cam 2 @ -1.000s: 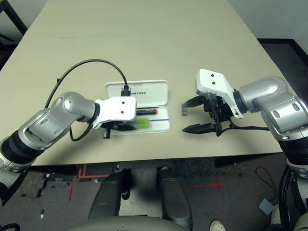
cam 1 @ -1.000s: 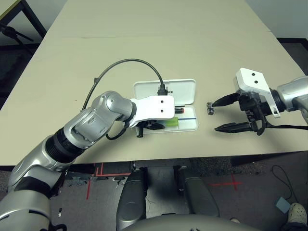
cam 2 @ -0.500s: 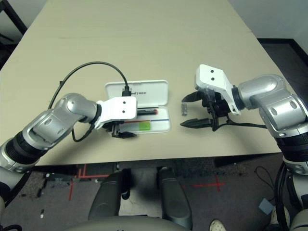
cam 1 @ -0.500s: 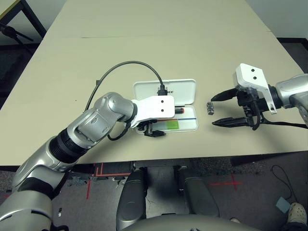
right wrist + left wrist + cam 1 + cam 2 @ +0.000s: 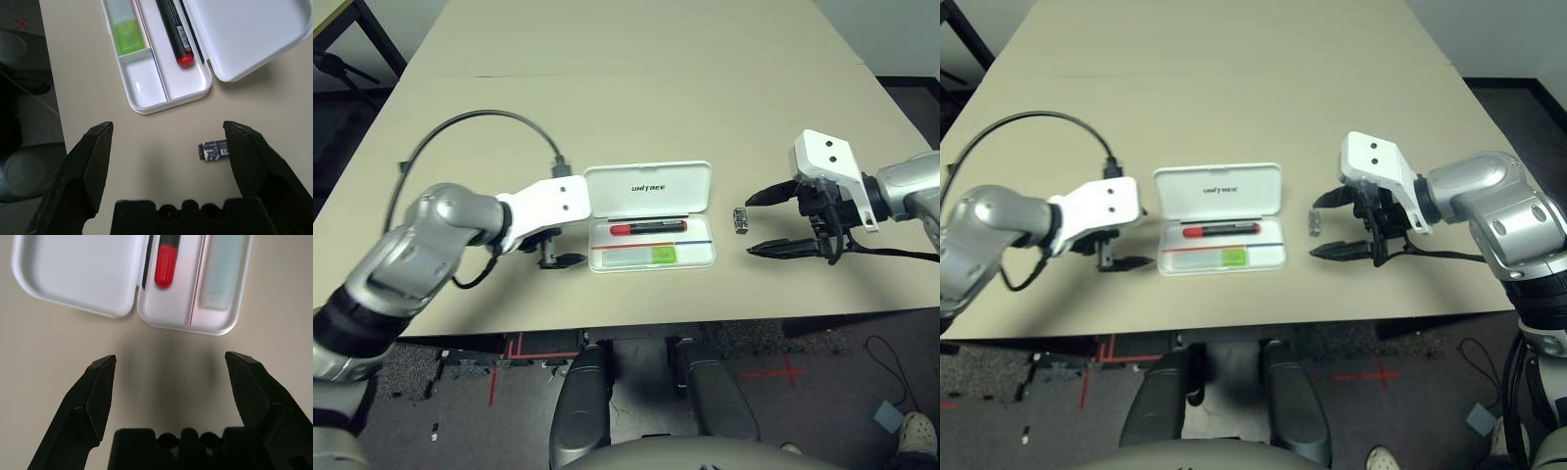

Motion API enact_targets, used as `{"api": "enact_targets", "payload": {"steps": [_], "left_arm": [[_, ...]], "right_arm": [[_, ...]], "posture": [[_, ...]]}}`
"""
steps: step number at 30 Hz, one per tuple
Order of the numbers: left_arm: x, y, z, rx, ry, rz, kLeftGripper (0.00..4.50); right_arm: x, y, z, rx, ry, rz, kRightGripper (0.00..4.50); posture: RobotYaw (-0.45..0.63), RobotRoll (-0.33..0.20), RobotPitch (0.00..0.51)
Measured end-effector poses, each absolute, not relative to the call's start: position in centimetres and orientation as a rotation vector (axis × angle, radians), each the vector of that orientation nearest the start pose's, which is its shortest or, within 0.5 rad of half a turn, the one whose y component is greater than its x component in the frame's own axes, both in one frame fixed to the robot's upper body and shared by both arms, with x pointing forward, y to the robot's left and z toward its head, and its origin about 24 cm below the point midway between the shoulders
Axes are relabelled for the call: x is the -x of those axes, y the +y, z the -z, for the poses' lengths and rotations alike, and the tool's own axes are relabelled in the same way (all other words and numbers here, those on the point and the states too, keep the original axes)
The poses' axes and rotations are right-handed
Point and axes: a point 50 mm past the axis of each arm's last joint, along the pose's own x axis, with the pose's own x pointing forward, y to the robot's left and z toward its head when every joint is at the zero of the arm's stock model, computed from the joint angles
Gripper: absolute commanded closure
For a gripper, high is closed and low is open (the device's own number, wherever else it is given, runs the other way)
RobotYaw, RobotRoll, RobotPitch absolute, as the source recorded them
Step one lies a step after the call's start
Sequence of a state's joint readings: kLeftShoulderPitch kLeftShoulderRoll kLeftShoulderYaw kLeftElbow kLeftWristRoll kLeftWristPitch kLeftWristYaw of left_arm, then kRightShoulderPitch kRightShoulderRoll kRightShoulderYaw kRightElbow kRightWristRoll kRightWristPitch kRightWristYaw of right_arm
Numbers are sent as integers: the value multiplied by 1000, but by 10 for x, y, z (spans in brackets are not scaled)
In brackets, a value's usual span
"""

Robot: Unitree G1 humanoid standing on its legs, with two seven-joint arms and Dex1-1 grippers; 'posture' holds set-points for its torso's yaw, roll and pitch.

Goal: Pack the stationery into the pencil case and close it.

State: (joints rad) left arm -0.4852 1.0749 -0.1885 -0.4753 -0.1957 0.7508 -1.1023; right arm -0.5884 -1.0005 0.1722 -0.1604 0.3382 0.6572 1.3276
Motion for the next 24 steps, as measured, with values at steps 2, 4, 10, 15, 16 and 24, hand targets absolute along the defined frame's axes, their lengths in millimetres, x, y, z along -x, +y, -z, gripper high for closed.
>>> {"api": "enact_targets", "payload": {"steps": [2, 4, 10, 15, 16, 24], "left_arm": [[-249, 194, -209, -898, 412, 1040, 10], [-248, 194, -215, -894, 377, 1053, 10], [-245, 193, -224, -868, 315, 1075, 10], [-240, 186, -233, -814, 214, 1135, 10], [-239, 183, -233, -800, 191, 1154, 10], [-239, 175, -241, -777, 96, 1208, 10]], "right_arm": [[-274, -211, -200, 582, 495, -1226, 0], [-274, -213, -199, 572, 512, -1198, 0], [-272, -218, -202, 525, 554, -1066, 0], [-270, -219, -202, 435, 633, -867, 0], [-271, -217, -200, 404, 651, -816, 0], [-286, -197, -187, 212, 675, -478, 0]], "posture": [[44, 0, 201], [44, 0, 202], [37, 0, 207], [9, 0, 218], [7, 0, 219], [-16, 0, 225]]}}
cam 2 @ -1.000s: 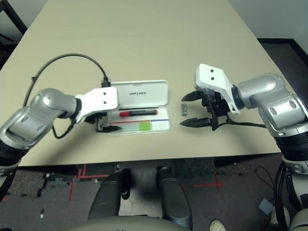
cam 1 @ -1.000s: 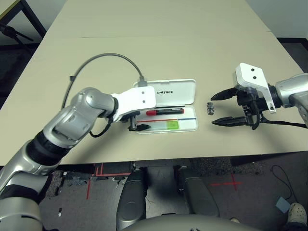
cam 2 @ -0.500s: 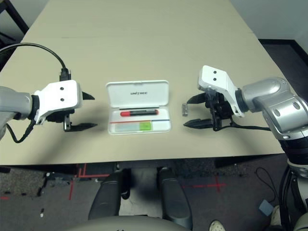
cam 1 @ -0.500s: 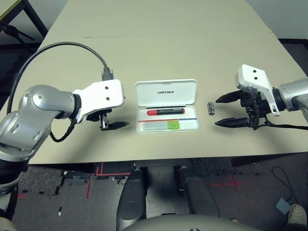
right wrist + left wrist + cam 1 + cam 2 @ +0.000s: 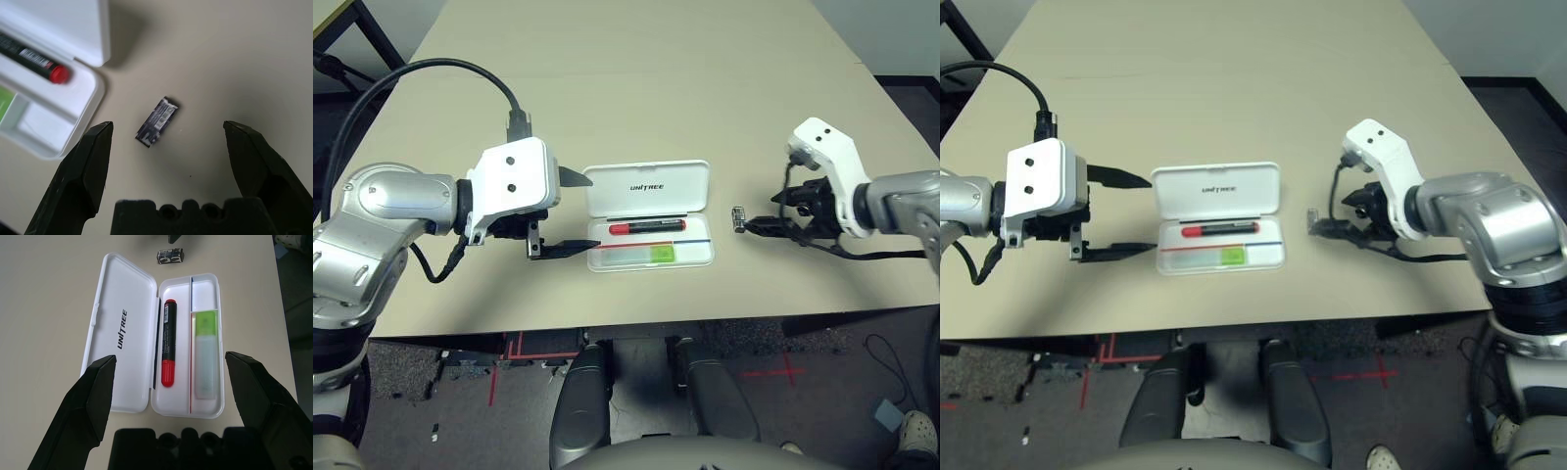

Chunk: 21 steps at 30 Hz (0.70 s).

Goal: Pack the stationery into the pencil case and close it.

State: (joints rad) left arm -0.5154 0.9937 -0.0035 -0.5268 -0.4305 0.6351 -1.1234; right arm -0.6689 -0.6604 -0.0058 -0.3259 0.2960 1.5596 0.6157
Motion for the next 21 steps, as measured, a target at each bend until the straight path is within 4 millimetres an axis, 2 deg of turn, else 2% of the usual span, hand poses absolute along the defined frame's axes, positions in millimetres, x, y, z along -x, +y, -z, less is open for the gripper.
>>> {"api": "enact_targets", "payload": {"steps": [8, 21], "left_arm": [[-242, 175, -242, -782, 74, 1217, 10], [-242, 174, -242, -792, 57, 1224, 10]], "right_arm": [[-294, -179, -183, 86, 564, -296, 0], [-281, -167, -158, 57, 590, -232, 0]], "posture": [[-24, 0, 227], [-7, 0, 227]]}}
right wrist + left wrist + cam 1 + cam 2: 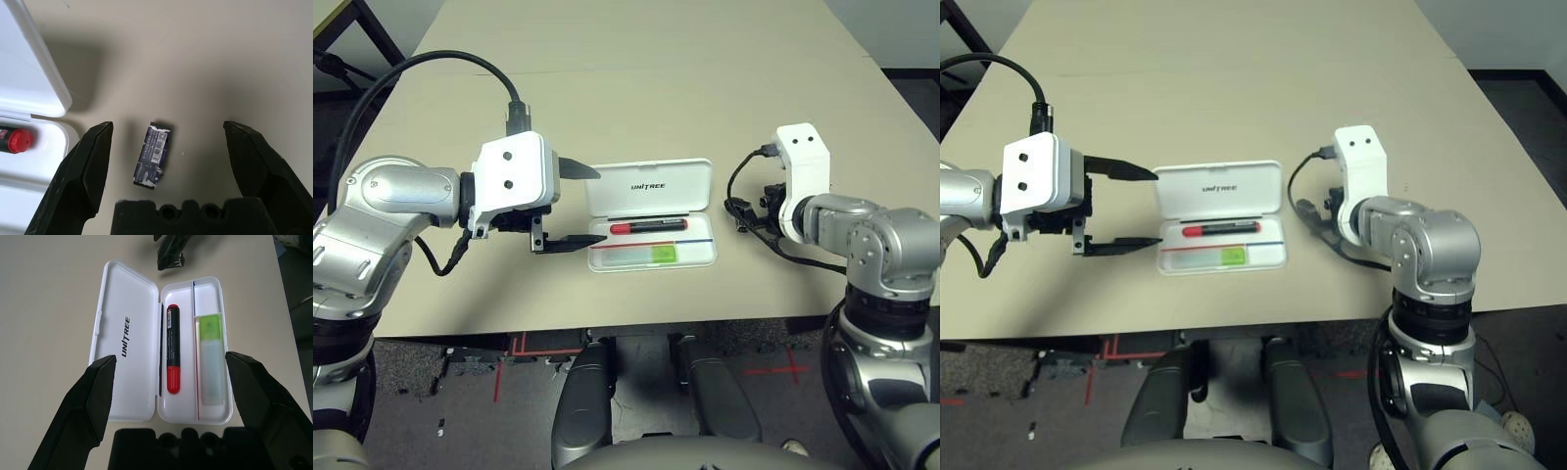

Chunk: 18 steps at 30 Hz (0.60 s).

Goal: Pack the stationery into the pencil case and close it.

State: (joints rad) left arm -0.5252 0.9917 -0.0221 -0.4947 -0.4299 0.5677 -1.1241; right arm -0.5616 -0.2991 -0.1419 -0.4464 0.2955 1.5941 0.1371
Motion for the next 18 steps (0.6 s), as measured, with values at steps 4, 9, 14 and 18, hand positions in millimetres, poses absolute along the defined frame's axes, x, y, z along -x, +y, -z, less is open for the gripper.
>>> {"api": "enact_targets", "payload": {"steps": [4, 9, 14, 18], "left_arm": [[-242, 174, -242, -793, 56, 1225, 10], [-242, 174, -242, -793, 56, 1225, 10], [-242, 173, -241, -793, 59, 1229, 10], [-242, 173, -241, -793, 62, 1232, 10]], "right_arm": [[-277, -164, -148, 57, 617, -222, 0], [-275, -160, -145, 59, 616, -204, 0], [-273, -160, -142, 65, 619, -186, 0], [-272, -160, -141, 64, 618, -179, 0]], "posture": [[-7, 0, 227], [-7, 0, 227], [-4, 0, 225], [-3, 0, 224]]}}
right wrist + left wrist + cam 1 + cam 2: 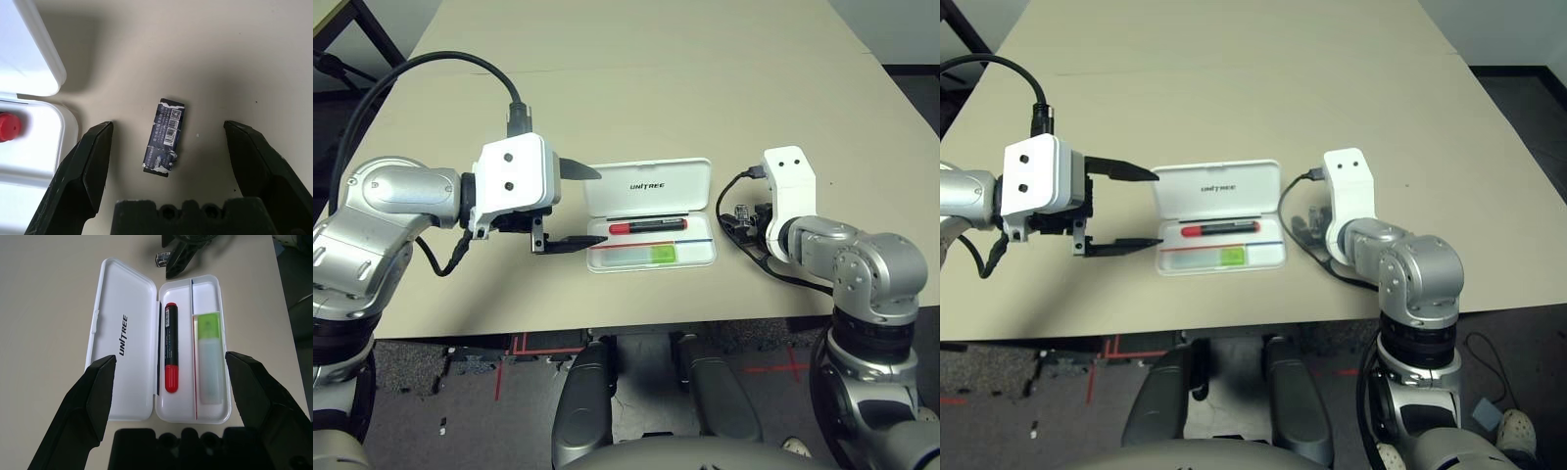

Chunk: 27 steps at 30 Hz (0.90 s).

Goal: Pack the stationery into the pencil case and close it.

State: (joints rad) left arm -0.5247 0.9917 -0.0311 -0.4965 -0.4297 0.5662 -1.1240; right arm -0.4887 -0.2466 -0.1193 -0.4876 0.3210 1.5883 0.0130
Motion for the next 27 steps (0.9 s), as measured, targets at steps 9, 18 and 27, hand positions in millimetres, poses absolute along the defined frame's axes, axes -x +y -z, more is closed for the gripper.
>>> {"api": "enact_targets", "payload": {"steps": [9, 18, 27], "left_arm": [[-241, 171, -239, -795, 68, 1239, 0], [-241, 171, -238, -792, 73, 1237, 0], [-241, 171, -237, -789, 83, 1237, 0]], "right_arm": [[-273, -162, -140, 78, 619, -152, 2904], [-273, -168, -141, 138, 629, -161, 4209], [-267, -184, -153, 403, 662, -462, 4209]], "posture": [[4, 0, 226], [9, 0, 224], [8, 0, 227]]}}
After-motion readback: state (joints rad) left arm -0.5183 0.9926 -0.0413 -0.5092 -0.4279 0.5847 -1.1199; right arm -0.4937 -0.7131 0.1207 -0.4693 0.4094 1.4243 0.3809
